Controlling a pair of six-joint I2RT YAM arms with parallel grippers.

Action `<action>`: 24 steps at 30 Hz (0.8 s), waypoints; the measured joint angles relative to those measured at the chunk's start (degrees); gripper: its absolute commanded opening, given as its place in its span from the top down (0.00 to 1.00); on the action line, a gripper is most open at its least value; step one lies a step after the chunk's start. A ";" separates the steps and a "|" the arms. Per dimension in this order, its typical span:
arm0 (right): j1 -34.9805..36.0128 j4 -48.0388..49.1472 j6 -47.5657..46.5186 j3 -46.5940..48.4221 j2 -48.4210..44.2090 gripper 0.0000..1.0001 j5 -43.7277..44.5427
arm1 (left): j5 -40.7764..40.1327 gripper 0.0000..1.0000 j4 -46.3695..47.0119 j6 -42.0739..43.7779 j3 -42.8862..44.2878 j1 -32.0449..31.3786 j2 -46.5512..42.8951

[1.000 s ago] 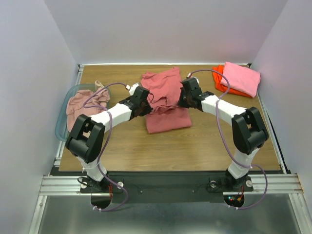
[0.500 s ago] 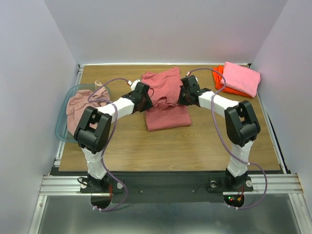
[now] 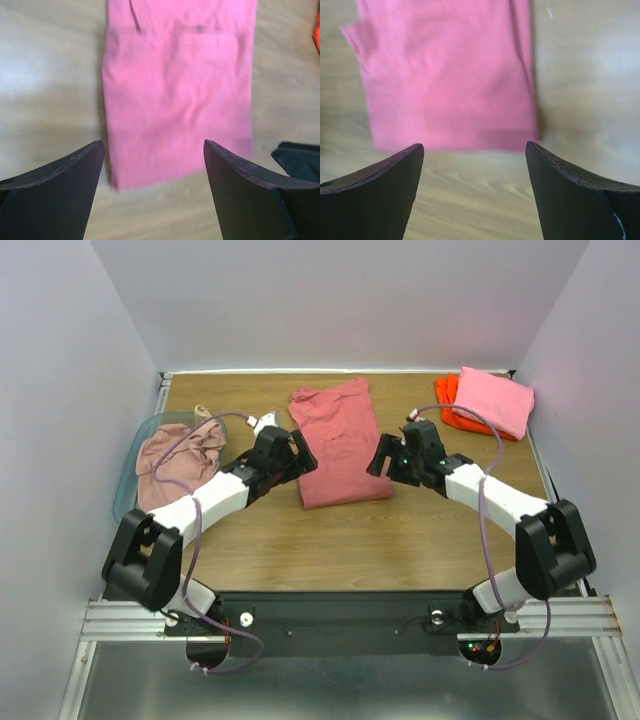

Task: Fold and stack the t-shirts
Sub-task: Fold the tshirt

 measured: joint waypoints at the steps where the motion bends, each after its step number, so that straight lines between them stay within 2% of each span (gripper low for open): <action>1: 0.00 -0.02 0.33 -1.97 -1.68 0.12 -0.02 | 0.17 0.08 0.57 -0.50 -2.82 -0.70 -2.56; 4: 0.00 -0.02 1.79 -8.52 -5.84 0.14 -0.04 | 1.36 0.08 3.10 -2.27 -9.73 -2.45 -6.73; 7: 0.00 0.02 4.11 -12.02 -6.49 0.17 0.07 | 2.60 0.08 4.02 -3.74 -13.97 -3.06 -6.75; 10: 0.00 0.63 6.86 -13.00 -6.12 0.22 1.55 | 3.17 0.09 4.59 -5.05 -16.61 -3.06 -6.69; 15: 0.00 4.02 9.99 -11.30 -1.11 0.30 3.54 | 4.22 0.18 8.61 -6.47 -17.49 -3.06 -5.14; 17: 0.00 5.33 11.13 -10.93 1.49 0.35 4.00 | 5.03 0.22 10.69 -6.60 -17.49 -3.06 -2.84; 18: 0.00 5.75 11.34 -10.93 2.58 0.42 4.15 | 5.42 0.25 11.21 -6.67 -17.49 -3.06 -1.81; 20: 0.00 6.97 12.15 -10.64 3.87 0.50 4.15 | 6.45 0.30 12.94 -6.91 -17.40 -3.04 0.96; 21: 0.00 7.63 12.35 -10.64 4.31 0.59 4.15 | 6.64 0.34 13.44 -6.86 -16.98 -3.04 1.36; 24: 0.00 7.91 13.03 -11.04 4.68 0.69 4.15 | 7.78 0.44 15.52 -6.95 -16.41 -3.04 3.56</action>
